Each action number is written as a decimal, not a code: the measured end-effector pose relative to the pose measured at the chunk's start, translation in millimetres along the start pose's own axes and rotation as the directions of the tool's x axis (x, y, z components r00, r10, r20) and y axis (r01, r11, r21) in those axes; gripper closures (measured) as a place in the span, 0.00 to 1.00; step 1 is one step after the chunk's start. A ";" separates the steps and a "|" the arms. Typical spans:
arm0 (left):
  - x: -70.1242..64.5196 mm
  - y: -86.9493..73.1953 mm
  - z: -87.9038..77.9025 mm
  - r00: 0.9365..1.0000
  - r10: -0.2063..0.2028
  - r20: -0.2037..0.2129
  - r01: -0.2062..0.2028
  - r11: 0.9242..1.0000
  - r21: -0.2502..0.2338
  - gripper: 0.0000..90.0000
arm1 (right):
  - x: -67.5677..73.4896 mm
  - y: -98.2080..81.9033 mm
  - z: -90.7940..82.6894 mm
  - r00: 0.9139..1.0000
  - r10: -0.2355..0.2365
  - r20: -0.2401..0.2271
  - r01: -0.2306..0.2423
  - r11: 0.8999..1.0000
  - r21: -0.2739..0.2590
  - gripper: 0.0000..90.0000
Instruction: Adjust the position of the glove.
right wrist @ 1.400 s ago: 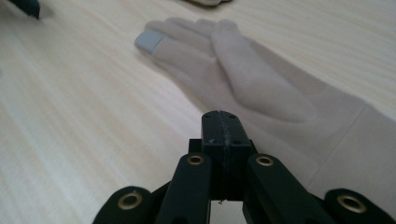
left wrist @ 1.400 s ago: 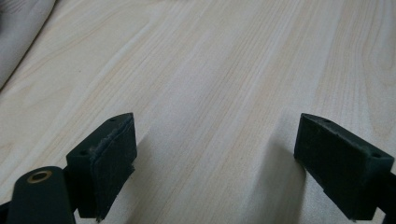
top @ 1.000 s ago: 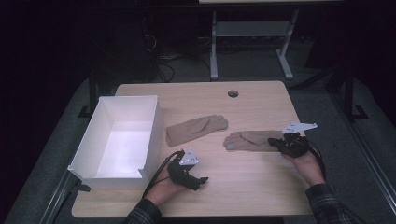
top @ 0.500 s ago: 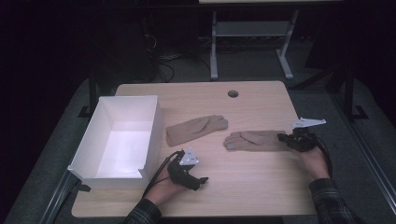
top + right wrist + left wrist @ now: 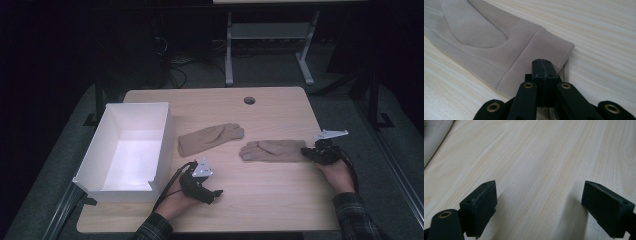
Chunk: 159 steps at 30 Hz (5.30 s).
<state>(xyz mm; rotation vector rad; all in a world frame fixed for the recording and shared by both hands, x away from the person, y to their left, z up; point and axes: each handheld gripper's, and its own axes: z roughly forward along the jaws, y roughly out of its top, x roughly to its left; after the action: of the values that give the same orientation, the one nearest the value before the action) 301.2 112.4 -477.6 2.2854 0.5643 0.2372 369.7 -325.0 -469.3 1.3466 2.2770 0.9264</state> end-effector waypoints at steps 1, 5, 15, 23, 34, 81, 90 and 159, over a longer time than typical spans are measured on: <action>0.1 0.0 0.0 1.000 0.001 0.000 -0.001 1.000 0.000 0.14 | -0.2 0.1 -0.2 1.000 -0.001 -0.001 0.001 1.000 0.002 1.00; 0.1 0.0 0.0 1.000 0.002 0.000 -0.002 1.000 0.000 0.14 | 1.6 0.1 -0.8 1.000 -0.008 0.005 0.008 1.000 0.009 1.00; 0.0 -0.2 0.1 1.000 0.001 -0.002 -0.001 1.000 -0.002 0.14 | 18.9 -7.3 -12.3 0.998 -0.059 -0.007 0.059 0.997 0.054 1.00; 0.0 -0.3 0.1 1.000 0.000 -0.002 0.000 1.000 -0.003 0.14 | 31.7 -13.9 -21.1 0.996 -0.073 -0.047 0.077 0.994 0.078 1.00; -0.5 -0.5 0.3 1.000 -0.006 -0.001 0.006 1.000 -0.003 0.14 | 51.1 -24.6 -32.5 0.989 -0.091 -0.115 0.102 0.990 0.098 1.00; 0.1 -0.2 0.1 1.000 0.001 -0.003 -0.001 1.000 -0.002 0.14 | 142.1 -12.9 -40.2 0.907 -0.301 -0.295 0.327 0.944 0.043 1.00; -0.1 0.2 0.4 1.000 -0.004 -0.005 0.004 1.000 -0.001 0.14 | 104.5 16.2 -13.1 0.952 -0.235 -0.197 0.241 0.971 0.007 1.00; 1.7 13.0 -0.8 0.999 -0.032 -0.027 0.033 0.998 0.059 0.32 | 51.4 -48.3 -23.7 1.000 0.008 0.017 -0.007 0.999 -0.051 0.12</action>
<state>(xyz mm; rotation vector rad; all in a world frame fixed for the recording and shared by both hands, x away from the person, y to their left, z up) 306.7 105.7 -467.7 2.3316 0.6292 0.2372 299.2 -305.4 -482.9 1.3378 2.2212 0.9648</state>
